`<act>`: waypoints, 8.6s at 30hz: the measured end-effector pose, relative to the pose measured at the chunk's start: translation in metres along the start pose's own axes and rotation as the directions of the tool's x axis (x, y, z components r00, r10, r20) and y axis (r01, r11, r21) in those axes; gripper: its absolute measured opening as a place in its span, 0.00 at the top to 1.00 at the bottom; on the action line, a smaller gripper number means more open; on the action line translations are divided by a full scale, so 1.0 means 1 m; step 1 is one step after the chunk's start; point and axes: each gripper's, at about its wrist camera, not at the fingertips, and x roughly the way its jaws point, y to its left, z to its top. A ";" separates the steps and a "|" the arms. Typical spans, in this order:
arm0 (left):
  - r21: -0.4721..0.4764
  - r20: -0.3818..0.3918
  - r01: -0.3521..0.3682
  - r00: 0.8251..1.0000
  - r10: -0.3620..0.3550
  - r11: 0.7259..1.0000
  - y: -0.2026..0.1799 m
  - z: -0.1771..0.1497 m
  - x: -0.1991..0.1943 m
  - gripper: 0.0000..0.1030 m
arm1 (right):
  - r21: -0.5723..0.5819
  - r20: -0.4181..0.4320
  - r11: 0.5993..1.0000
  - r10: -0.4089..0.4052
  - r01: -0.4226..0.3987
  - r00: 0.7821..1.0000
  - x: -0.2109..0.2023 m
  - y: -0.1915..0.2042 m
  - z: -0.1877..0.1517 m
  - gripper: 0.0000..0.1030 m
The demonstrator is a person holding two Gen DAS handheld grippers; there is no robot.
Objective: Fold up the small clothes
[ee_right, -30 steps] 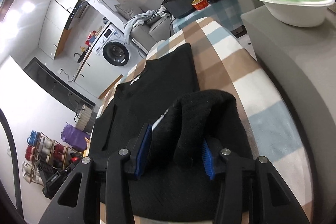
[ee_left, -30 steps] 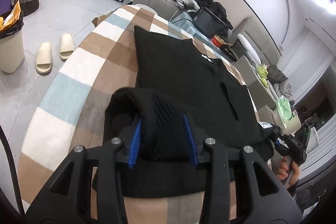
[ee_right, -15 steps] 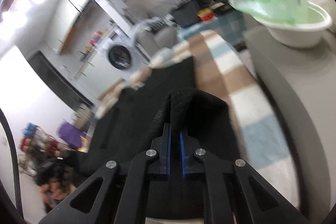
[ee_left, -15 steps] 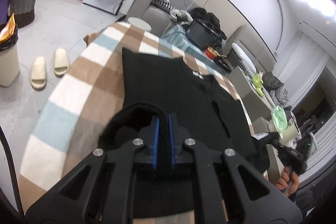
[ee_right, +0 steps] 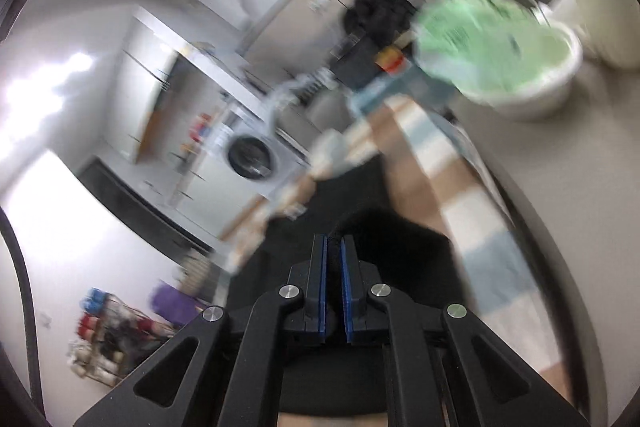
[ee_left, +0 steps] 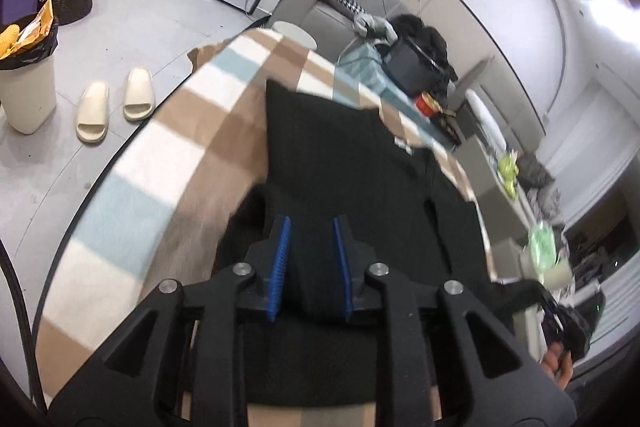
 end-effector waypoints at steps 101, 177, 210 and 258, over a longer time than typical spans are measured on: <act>-0.356 0.046 0.340 0.937 -0.347 0.870 -0.036 -0.055 0.098 0.44 | 0.169 0.136 0.955 0.221 -0.242 0.966 -0.014 0.030 0.004 0.95; 0.104 -0.102 -0.141 0.983 0.151 0.985 0.019 -0.088 0.007 0.83 | -0.291 -0.319 0.941 -0.266 0.173 0.910 0.055 -0.012 -0.069 0.73; 0.021 0.011 -0.185 0.983 0.185 0.983 0.041 -0.073 -0.082 0.64 | -0.108 -0.279 0.991 -0.102 0.075 0.955 -0.024 -0.029 -0.077 0.56; 0.004 0.034 -0.081 0.996 0.081 0.997 0.027 -0.059 -0.063 0.94 | -0.172 -0.341 0.982 -0.129 0.074 0.931 0.020 -0.034 -0.069 0.58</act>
